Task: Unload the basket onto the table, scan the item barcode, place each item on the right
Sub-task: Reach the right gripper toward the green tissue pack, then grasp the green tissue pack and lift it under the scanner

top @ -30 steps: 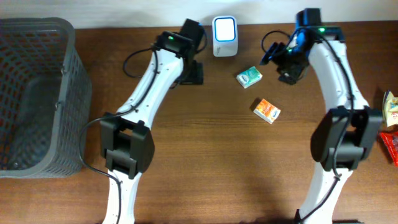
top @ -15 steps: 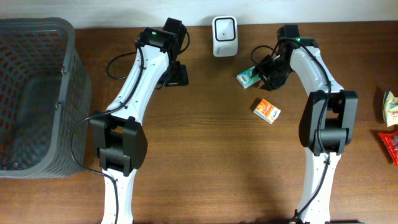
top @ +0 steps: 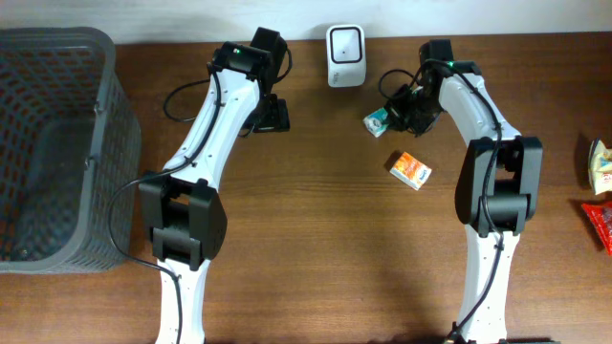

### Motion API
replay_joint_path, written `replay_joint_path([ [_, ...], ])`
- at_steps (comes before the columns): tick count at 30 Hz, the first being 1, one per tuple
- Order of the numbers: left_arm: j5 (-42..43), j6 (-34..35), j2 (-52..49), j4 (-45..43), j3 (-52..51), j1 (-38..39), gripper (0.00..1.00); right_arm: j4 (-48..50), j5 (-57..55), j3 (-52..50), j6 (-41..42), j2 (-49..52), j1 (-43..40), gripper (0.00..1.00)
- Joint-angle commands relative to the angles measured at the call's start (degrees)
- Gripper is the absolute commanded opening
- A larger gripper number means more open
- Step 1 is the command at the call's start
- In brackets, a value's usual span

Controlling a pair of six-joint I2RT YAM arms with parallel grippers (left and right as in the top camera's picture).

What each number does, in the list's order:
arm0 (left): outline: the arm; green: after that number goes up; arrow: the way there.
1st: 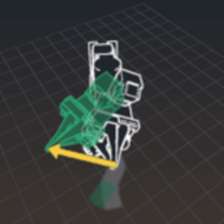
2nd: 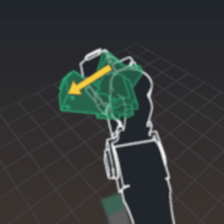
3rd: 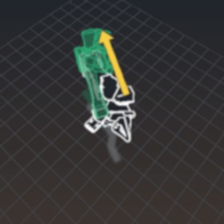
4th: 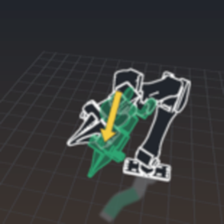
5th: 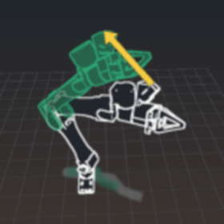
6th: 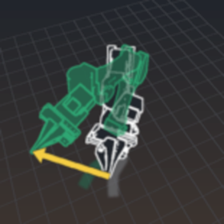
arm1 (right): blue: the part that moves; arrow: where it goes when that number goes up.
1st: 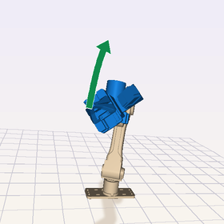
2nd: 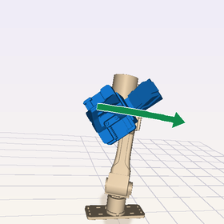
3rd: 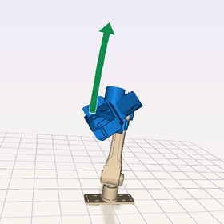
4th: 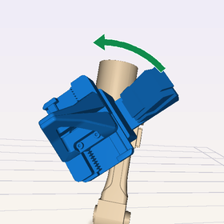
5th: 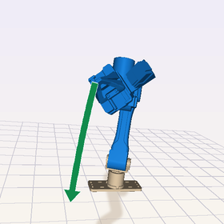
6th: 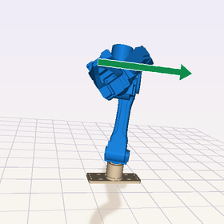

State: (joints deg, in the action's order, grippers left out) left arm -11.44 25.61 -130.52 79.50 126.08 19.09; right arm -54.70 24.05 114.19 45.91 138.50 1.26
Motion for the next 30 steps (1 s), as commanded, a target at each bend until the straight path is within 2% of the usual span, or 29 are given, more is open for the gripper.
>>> replay_joint_path([
  [1,-0.9,0.7,0.0,-0.1,-0.5,-0.4,0.99,-2.6,5.7,-0.5,-10.1,1.0,-1.7,0.04],
  [2,-1.1,0.7,0.0,-0.1,-0.5,-0.5,0.99,-3.7,9.5,-0.5,-15.1,0.4,-2.7,0.04],
  [4,-1.5,0.7,0.0,-0.1,-0.5,-1.3,0.99,-6.0,20.1,-0.5,-30.4,-0.6,-4.8,0.04],
  [6,-1.4,0.7,0.0,0.0,-0.5,-2.8,0.99,-11.5,31.3,-0.5,-52.7,-0.9,-6.7,0.04],
  [8,0.1,0.7,0.0,0.2,-0.5,-4.8,0.99,-14.4,34.1,-0.5,-61.2,-0.9,-7.5,0.04],
  [15,1.3,0.7,0.0,1.0,-0.5,-8.4,0.99,-21.5,56.0,-0.5,-80.5,-0.9,-6.4,0.04],
  [19,1.3,0.7,0.0,1.0,-0.5,-8.5,0.99,-28.1,56.6,-0.5,-90.7,-0.9,-3.2,0.04],
  [22,1.3,0.7,0.0,1.0,-0.5,-8.5,0.99,-35.9,56.3,-0.5,-103.9,-0.9,-0.4,0.04],
  [23,1.3,0.7,0.0,1.0,-0.5,-8.5,0.99,-41.2,56.1,-0.5,-113.0,-0.9,0.6,0.04],
  [24,1.3,0.7,0.0,1.0,-0.5,-8.5,0.99,-42.7,55.6,-0.5,-116.0,-0.9,1.3,0.04],
  [30,1.3,0.7,0.0,0.7,-0.5,-8.5,0.99,-42.7,55.3,-0.3,-117.7,-1.0,2.0,0.04],
])
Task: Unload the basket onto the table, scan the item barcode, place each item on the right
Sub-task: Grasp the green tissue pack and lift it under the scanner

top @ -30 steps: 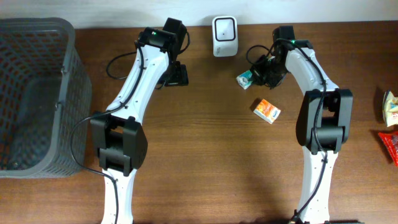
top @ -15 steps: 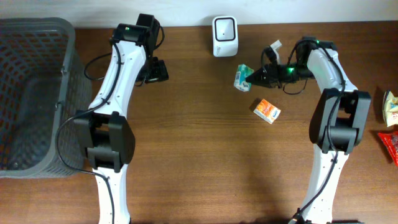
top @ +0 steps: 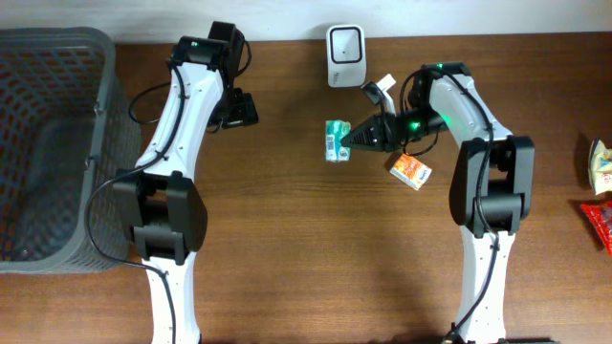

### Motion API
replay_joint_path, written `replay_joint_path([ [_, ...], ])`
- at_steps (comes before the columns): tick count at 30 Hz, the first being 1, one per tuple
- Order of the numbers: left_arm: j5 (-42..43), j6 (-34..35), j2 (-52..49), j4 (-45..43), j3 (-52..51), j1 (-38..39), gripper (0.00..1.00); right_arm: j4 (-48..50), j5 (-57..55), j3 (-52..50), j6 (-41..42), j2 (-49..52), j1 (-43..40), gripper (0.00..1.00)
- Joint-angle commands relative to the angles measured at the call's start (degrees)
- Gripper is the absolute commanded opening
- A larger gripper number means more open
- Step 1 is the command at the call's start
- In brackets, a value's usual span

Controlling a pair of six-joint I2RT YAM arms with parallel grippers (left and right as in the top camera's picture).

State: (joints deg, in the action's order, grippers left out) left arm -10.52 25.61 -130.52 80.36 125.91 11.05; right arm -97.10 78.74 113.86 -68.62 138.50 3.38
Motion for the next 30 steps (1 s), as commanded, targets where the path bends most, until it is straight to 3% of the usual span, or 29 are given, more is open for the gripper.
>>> replay_joint_path([
  [1,0.4,0.7,0.0,-0.1,-0.3,-0.5,0.99,-0.2,0.6,0.0,-3.2,-1.0,-0.1,0.04],
  [13,0.2,0.7,0.0,-0.8,-0.3,-0.5,0.99,0.0,9.1,0.1,-0.9,-1.0,-3.4,0.04],
  [19,0.2,0.7,0.0,-0.7,-0.3,-0.5,0.99,7.2,10.1,1.2,15.0,-1.0,-4.7,0.04],
  [22,0.2,0.7,0.0,-0.8,-0.3,-0.5,0.99,14.0,6.2,4.9,27.9,-1.0,-4.7,0.04],
  [24,0.2,0.7,0.0,-0.8,-0.3,-0.5,0.99,24.2,-7.9,7.2,50.7,-1.0,-4.3,0.04],
  [25,0.2,0.7,0.0,-0.7,-0.3,-0.5,0.99,29.8,-26.3,8.3,70.9,-1.0,-3.8,0.04],
  [26,0.2,0.7,0.0,-0.7,-0.3,-0.5,0.99,30.6,-36.3,9.1,79.8,-1.1,-3.7,0.04],
  [28,0.2,0.7,0.0,-0.7,-0.3,-0.5,0.99,30.6,-44.3,11.3,85.6,-1.2,-3.8,0.04],
  [30,0.2,0.7,0.0,-0.8,-0.3,-0.5,0.99,29.6,-49.5,13.8,86.1,-1.2,-3.7,0.04],
])
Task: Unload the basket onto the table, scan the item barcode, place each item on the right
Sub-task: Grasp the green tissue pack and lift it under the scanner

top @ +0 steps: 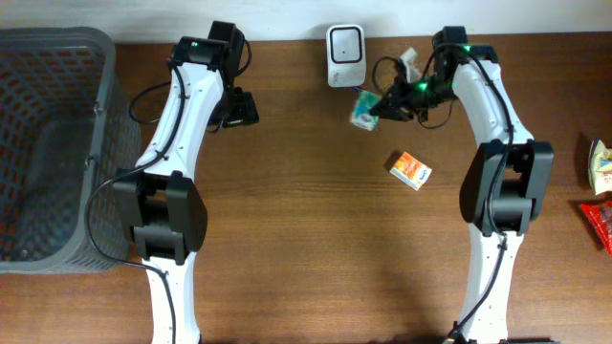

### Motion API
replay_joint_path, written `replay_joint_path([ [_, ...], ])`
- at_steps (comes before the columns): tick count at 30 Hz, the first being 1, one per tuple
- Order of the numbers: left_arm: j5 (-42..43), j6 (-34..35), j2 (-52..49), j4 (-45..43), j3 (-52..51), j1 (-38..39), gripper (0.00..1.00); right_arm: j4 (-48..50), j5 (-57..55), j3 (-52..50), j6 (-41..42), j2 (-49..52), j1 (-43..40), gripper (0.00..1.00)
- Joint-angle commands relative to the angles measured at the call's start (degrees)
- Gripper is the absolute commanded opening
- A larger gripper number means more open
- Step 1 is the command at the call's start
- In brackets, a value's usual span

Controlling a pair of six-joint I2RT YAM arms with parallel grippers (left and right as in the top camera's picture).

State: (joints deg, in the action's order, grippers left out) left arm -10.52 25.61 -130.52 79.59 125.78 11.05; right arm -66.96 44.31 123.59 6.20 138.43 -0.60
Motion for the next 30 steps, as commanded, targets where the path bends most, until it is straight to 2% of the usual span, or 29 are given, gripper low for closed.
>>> replay_joint_path([
  [1,0.2,0.7,0.0,0.0,-0.2,-0.5,0.99,-3.4,-20.3,7.6,11.2,-1.2,0.6,0.04],
  [6,0.2,0.7,0.0,0.0,-0.2,-0.5,0.99,-7.9,-39.3,18.0,11.2,-1.2,4.3,0.04],
  [10,0.2,0.7,0.0,0.0,-0.2,-0.5,0.99,1.7,-64.6,18.1,7.4,-1.1,13.7,0.04],
  [16,0.2,0.7,0.0,0.0,-0.2,-0.4,0.99,22.0,-85.8,17.7,-16.3,0.7,23.2,0.04],
  [17,0.2,0.7,0.0,0.0,-0.2,-0.4,0.99,24.5,-87.1,17.2,-21.1,1.3,23.5,0.04],
  [18,0.2,0.7,0.0,0.0,-0.2,-0.4,0.99,25.8,-86.9,16.4,-22.0,1.7,23.4,0.04],
  [25,0.2,0.7,0.0,0.0,-0.2,-0.4,0.99,27.4,-81.8,15.7,-22.1,3.0,23.4,0.04],
  [30,0.2,0.7,0.0,0.0,-0.2,-0.3,0.99,26.8,-83.3,15.8,-22.0,4.1,23.4,0.04],
])
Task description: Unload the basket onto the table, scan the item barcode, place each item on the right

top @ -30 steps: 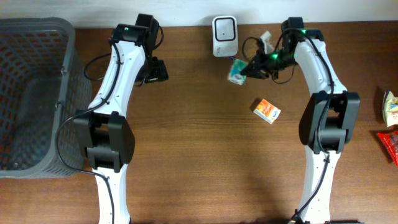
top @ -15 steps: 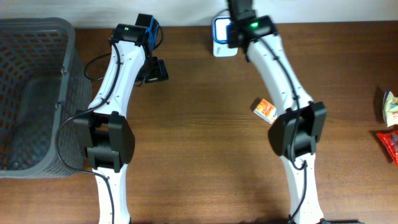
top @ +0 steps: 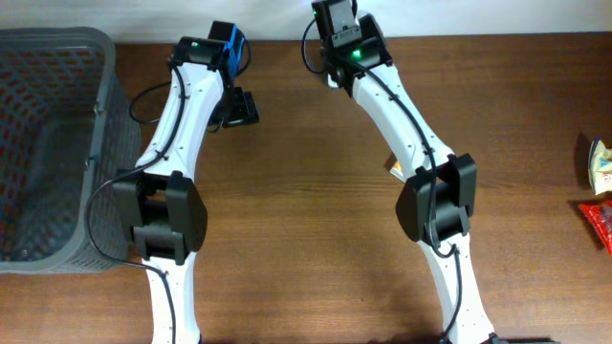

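In the overhead view my right arm [top: 382,96] reaches across to the back middle of the table, its wrist [top: 339,29] with a green light lying over the spot by the wall. Its fingers are hidden under the wrist. No scanner and no green item show; both are covered or out of view. Only a sliver of an orange box [top: 390,168] peeks out from beside the right forearm. My left gripper [top: 244,108] hangs dark over the table at the back left, apart from everything, and I cannot make out how its jaws stand.
A large grey mesh basket [top: 48,143] fills the left end of the table. Two snack packets, a pale one [top: 601,164] and a red one [top: 600,225], lie at the right edge. The wall runs along the back.
My right wrist has moved from right of the white scanner, with the green item in view, to lie over the scanner; scanner and item are now hidden. The left arm has not moved.
The right gripper was at the green item next to the orange box. Then it held the item out over the table's middle, then just right of the white scanner. Now the wrist covers the scanner. The left arm swung left after the first moment and stayed.
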### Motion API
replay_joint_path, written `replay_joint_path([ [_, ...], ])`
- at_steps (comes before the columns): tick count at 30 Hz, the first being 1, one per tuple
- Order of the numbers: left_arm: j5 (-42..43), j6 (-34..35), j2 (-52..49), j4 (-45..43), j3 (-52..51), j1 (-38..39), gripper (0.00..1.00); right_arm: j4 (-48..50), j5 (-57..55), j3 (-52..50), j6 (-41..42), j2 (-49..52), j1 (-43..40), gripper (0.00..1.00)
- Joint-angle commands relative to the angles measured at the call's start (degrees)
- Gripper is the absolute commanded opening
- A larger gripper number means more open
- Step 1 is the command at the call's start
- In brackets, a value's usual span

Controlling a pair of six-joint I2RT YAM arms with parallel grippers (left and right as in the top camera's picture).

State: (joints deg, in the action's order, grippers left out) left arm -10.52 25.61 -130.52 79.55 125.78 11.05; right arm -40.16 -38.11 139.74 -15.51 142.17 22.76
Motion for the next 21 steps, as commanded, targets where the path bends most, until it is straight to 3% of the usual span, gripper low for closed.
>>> replay_joint_path([
  [1,0.2,0.7,0.0,0.0,-0.2,-0.3,0.99,-0.1,-3.3,-0.3,0.0,-0.6,0.1,0.04],
  [7,0.2,0.7,0.0,0.1,-0.2,-0.3,0.99,-12.4,-6.7,-0.2,15.8,-9.3,-4.8,0.04],
  [9,0.2,0.7,0.0,0.1,-0.2,-0.3,0.99,-25.9,-5.3,-0.2,28.9,-12.4,-13.9,0.04],
  [11,0.2,0.7,0.0,0.0,-0.2,-0.3,0.99,-33.0,-1.8,-0.3,35.7,-12.5,-20.9,0.04],
  [17,0.2,0.7,0.0,0.1,-0.2,-0.3,0.99,-42.8,16.9,-2.4,38.6,-11.4,-46.8,0.04],
  [21,0.2,0.7,0.0,0.0,-0.2,-0.3,0.99,-41.0,18.5,-11.1,40.5,-11.3,-57.2,0.04],
])
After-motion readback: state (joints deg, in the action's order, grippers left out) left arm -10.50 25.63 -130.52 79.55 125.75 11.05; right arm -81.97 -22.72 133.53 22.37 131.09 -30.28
